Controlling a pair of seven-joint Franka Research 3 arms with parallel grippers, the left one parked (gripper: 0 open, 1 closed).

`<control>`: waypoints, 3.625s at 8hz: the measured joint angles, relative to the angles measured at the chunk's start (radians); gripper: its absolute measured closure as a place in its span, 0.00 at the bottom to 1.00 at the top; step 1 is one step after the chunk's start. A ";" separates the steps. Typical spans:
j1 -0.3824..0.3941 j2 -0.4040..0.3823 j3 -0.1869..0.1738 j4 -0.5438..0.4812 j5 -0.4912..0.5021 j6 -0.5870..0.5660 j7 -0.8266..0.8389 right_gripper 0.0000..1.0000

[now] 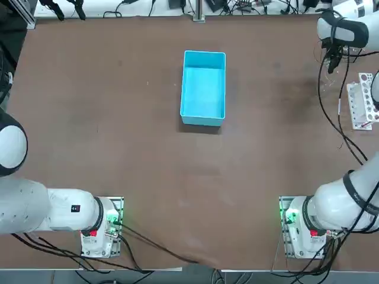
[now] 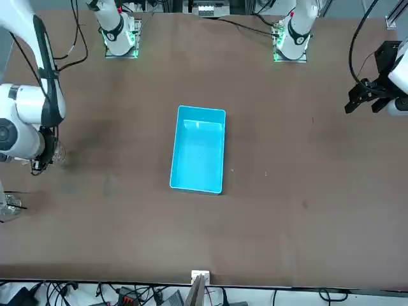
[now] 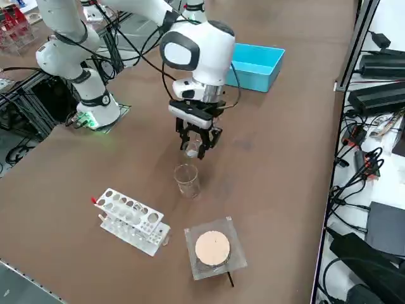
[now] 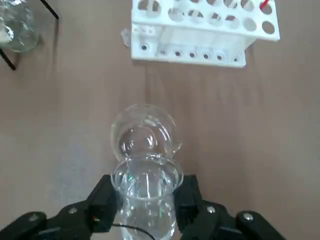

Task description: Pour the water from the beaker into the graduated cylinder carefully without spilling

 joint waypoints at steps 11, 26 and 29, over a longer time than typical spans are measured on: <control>-0.088 -0.018 0.000 -0.052 0.141 0.069 -0.184 0.39; 0.381 0.065 0.026 0.006 -0.489 -0.312 0.465 0.39; 0.525 0.272 0.025 0.169 -0.558 -0.445 0.598 0.39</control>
